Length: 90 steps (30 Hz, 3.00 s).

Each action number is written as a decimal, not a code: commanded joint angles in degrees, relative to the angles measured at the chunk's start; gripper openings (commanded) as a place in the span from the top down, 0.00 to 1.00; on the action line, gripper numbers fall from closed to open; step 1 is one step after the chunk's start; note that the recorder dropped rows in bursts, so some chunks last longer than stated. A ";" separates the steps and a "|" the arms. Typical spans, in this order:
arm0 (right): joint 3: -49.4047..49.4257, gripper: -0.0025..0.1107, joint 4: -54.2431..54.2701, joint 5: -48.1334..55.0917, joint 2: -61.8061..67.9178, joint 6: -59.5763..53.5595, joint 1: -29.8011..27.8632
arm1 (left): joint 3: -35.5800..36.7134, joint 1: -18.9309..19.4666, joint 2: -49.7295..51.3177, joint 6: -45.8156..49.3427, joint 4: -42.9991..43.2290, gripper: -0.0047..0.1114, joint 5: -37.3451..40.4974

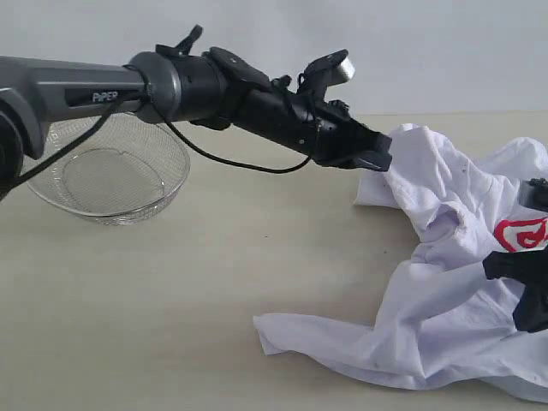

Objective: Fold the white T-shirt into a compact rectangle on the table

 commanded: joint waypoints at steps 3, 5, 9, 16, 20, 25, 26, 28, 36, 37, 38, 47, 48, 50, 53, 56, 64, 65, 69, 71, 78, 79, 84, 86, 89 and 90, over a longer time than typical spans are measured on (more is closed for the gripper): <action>4.21 0.96 0.43 -7.17 -0.41 1.45 0.12 | -1.42 -1.42 1.24 -3.01 2.73 0.90 -13.03; 4.44 0.96 0.71 -8.48 -0.41 1.28 0.12 | -2.86 -1.42 2.90 -3.01 2.55 0.84 -10.41; 4.44 0.96 0.71 -9.69 -0.41 1.30 0.12 | -5.79 -2.10 6.53 -5.65 -1.70 0.59 -11.12; 4.44 0.96 0.83 -8.96 -0.41 1.21 0.12 | -9.23 -2.92 9.57 -10.31 -1.27 0.42 -12.26; 4.44 0.96 1.22 -9.27 -0.41 1.21 0.12 | -9.38 -2.92 10.53 -10.31 -1.67 0.42 -13.27; 4.44 0.96 1.31 -9.45 -0.41 0.87 0.12 | -9.38 -3.81 12.74 -10.46 -6.26 0.45 -12.54; 4.44 0.96 1.43 -9.45 -0.41 0.85 0.12 | -9.38 -4.03 12.89 -10.46 -6.26 0.45 -12.54; 4.44 0.96 1.57 -9.45 -0.41 0.85 0.12 | -9.38 -4.25 13.03 -10.46 -6.41 0.45 -12.84; 4.44 0.96 1.65 -9.45 -0.41 0.35 0.12 | -11.96 -4.25 13.07 -7.48 -13.31 0.53 -8.55; 4.44 0.96 1.65 -9.45 -0.41 0.35 0.12 | -12.50 -4.25 13.07 -7.48 -13.31 0.53 -7.94; 4.44 0.96 1.75 -9.45 -0.41 0.27 0.12 | -13.17 -4.25 13.07 -7.48 -13.31 0.54 -7.63; 4.44 0.96 1.75 -9.34 -0.41 0.31 0.12 | -14.10 -4.25 13.76 -8.01 -10.72 0.64 -7.86; 4.44 0.96 1.75 -9.34 -0.41 0.31 0.12 | -14.10 -4.25 13.89 -8.14 -10.82 0.66 -7.49; 4.44 0.96 1.75 -9.45 -0.41 0.31 0.12 | -14.10 -4.59 13.89 -7.67 -10.70 0.66 -7.48; 4.44 0.96 1.75 -9.45 -0.41 0.31 0.12 | -14.10 -5.04 14.16 -7.03 -9.29 0.66 -8.13; 4.44 0.96 1.89 -9.57 -0.41 0.14 0.12 | -14.10 -5.38 14.71 -7.03 -9.01 0.74 -8.28; 4.44 0.96 1.89 -9.70 -0.41 -0.32 0.12 | -14.10 -5.41 12.24 -4.21 -8.89 0.92 -5.76; 4.44 0.96 1.89 -9.70 -0.41 -0.32 0.12 | -14.10 -5.41 11.52 -3.94 -8.57 0.92 -5.35; 4.44 0.96 1.89 -9.80 -0.41 -0.51 0.12 | -14.10 -5.41 6.08 -1.63 -2.35 0.92 -2.97; 4.44 0.96 1.89 -9.80 -0.41 -0.71 0.12 | -14.10 -5.41 3.35 -1.72 -0.04 0.92 -1.13; 4.44 0.96 1.89 -9.81 -0.41 -0.74 0.12 | -14.10 -5.41 -3.92 -2.90 6.26 0.92 0.13; 4.44 0.96 1.89 -9.80 -0.41 -0.92 0.12 | -14.10 -5.41 -4.65 -3.95 7.84 0.92 1.13; 4.44 0.96 1.89 -9.70 -0.41 -0.89 0.12 | -14.10 -5.41 -7.48 -6.60 14.71 0.92 5.40; 4.44 0.96 1.89 -9.70 -0.41 -0.89 0.12 | -14.10 -5.41 -8.08 -10.62 19.72 0.92 6.51; 4.44 0.96 1.89 -9.46 -0.41 -0.89 0.12 | -13.99 -5.30 -8.60 -16.01 27.57 0.92 11.46; 4.44 0.96 1.89 -9.46 -0.41 -0.89 0.12 | -13.99 -5.30 -8.70 -16.49 28.92 0.92 13.10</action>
